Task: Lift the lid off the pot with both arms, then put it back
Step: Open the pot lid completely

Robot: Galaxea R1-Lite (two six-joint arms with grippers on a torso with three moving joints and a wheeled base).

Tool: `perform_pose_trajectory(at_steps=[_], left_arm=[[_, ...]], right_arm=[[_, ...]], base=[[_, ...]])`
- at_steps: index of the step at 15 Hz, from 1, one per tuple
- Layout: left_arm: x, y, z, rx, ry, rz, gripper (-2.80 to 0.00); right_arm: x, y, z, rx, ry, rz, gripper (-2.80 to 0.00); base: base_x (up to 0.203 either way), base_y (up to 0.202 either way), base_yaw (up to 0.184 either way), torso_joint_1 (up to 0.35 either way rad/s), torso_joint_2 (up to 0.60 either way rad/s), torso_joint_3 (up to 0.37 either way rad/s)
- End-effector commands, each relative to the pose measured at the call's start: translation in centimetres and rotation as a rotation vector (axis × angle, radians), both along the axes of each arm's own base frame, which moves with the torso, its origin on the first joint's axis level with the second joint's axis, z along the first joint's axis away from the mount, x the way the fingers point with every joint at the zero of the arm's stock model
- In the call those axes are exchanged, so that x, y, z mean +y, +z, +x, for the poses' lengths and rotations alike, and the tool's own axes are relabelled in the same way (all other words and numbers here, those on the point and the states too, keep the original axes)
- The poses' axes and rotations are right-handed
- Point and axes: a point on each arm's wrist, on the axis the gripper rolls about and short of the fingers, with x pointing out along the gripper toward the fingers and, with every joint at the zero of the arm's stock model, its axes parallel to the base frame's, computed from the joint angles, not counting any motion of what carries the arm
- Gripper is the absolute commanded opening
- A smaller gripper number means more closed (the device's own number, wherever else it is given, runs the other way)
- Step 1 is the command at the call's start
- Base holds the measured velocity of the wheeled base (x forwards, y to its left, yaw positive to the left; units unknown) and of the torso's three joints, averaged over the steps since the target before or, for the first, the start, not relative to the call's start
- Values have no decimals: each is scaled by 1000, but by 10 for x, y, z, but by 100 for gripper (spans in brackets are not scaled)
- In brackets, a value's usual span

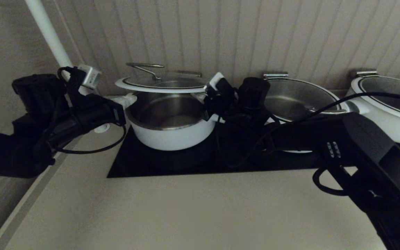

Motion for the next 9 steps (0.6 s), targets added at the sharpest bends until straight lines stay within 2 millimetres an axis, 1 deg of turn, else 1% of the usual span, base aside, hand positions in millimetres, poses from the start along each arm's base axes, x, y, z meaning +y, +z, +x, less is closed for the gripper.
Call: perform_pose_trajectory(at_steps=[1, 4, 9], left_arm=[[-1, -6, 9, 7, -2, 1, -280], [-4, -5, 17, -1, 2, -1, -280], [-7, 2, 32, -40, 6, -5, -280]], right_arm=[[0, 2, -1, -9, 2, 2, -280], [0, 2, -1, -11, 2, 3, -280], [0, 0, 0, -9, 2, 2, -280]], base=[[0, 0, 0, 0, 0, 0], [0, 0, 0, 0, 0, 0], [0, 0, 0, 0, 0, 0]])
